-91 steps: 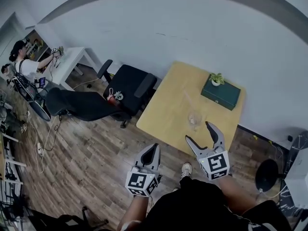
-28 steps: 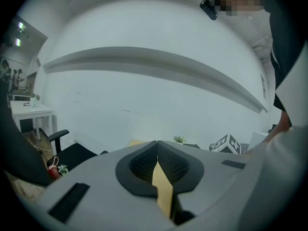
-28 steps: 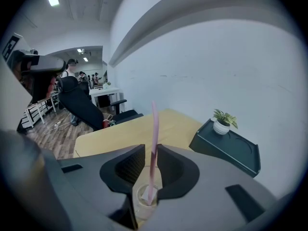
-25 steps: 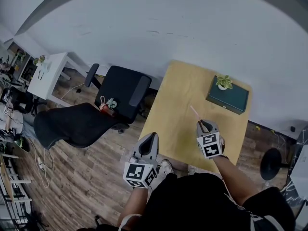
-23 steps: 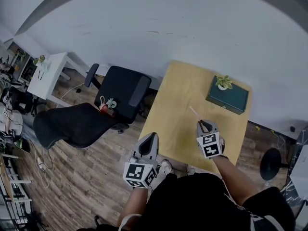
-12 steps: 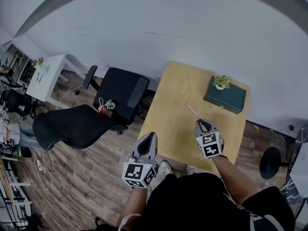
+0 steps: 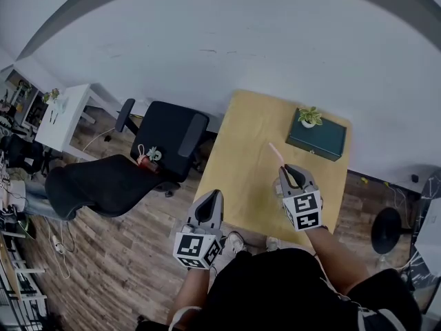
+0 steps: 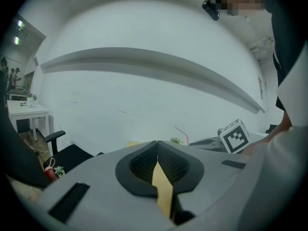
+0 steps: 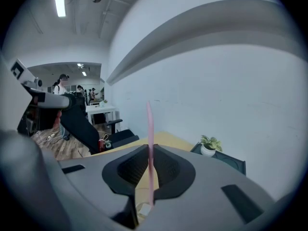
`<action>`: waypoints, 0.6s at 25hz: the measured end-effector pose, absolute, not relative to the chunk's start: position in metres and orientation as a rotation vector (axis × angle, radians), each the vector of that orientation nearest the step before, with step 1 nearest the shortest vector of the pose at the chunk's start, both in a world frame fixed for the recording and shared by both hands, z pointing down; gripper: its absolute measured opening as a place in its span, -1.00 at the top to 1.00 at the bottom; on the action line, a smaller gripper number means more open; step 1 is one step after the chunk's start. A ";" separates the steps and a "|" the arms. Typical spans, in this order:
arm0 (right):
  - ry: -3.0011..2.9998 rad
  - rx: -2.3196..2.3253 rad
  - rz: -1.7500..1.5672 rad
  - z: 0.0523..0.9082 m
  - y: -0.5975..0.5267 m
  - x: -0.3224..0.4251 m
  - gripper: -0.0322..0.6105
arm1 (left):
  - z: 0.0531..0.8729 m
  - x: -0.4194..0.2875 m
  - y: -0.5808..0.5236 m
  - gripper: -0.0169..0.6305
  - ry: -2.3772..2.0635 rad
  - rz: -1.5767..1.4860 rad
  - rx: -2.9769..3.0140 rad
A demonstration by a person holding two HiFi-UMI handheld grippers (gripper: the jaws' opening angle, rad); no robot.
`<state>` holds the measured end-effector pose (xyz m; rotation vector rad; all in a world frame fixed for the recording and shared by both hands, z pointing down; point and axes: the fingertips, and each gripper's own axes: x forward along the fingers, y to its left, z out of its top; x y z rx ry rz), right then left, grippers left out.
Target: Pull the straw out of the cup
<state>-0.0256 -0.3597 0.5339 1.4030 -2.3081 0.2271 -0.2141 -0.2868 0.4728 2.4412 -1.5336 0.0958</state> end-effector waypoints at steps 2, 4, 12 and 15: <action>-2.344 1.424 0.201 0.516 -0.359 -0.026 0.74 | 0.472 -0.213 -0.287 0.89 -1.527 0.097 2.445; -2.375 1.456 0.177 0.497 -0.358 -0.025 0.74 | 0.470 -0.211 -0.289 0.89 -1.520 0.093 2.449; -2.491 1.561 0.072 0.426 -0.350 -0.016 0.74 | 0.464 -0.198 -0.293 0.89 -1.494 0.083 2.479; -2.542 1.587 0.029 0.399 -0.345 -0.011 0.74 | 0.462 -0.193 -0.294 0.89 -1.485 0.081 2.489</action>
